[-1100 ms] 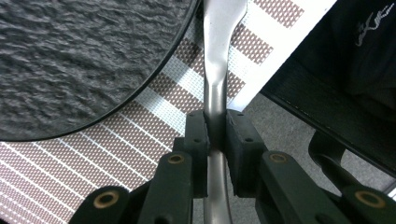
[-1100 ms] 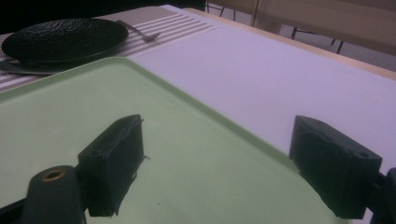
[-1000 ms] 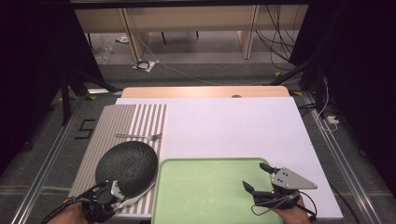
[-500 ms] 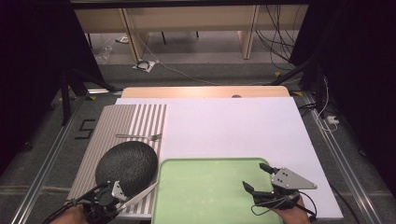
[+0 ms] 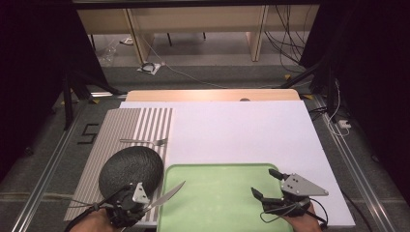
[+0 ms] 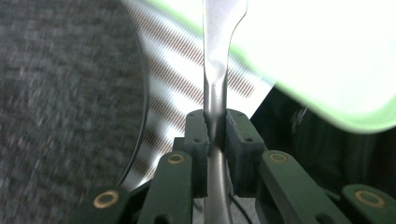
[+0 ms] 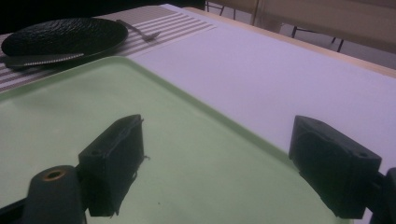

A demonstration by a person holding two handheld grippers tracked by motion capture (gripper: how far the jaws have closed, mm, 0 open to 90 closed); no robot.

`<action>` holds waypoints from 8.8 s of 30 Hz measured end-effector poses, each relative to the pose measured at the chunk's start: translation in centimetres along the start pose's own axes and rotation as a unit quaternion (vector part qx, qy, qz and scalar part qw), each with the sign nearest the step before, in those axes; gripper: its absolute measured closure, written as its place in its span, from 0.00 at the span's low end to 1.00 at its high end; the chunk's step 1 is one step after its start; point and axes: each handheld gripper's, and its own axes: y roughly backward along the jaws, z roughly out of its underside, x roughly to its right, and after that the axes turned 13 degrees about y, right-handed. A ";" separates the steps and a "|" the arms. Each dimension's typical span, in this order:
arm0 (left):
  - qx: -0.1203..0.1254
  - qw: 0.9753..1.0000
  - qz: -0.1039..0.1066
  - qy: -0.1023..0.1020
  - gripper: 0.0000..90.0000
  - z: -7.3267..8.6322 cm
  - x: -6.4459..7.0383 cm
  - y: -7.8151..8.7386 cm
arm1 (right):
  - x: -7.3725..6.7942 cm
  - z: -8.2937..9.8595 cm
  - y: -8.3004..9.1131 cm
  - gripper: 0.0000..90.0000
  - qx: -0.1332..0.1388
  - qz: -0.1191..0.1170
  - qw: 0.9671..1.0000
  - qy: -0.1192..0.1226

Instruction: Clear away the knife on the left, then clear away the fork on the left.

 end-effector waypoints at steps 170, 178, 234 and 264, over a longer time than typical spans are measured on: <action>0.066 0.997 -0.031 -0.035 1.00 -7.1 4.3 -6.3 | 0.1 -0.1 0.2 0.22 0.002 0.005 1.000 0.005; 0.057 0.997 -0.044 -0.026 1.00 -6.8 3.7 -6.2 | 0.1 0.0 0.2 0.22 0.003 0.004 1.000 0.005; 0.200 0.971 -0.009 0.127 0.20 -5.6 -2.2 -1.8 | 0.6 0.1 0.5 0.21 0.020 0.001 1.000 -0.014; 0.226 0.961 -0.061 0.147 0.21 -5.1 -6.8 -1.0 | 0.5 0.0 0.4 0.21 0.029 0.004 0.999 -0.016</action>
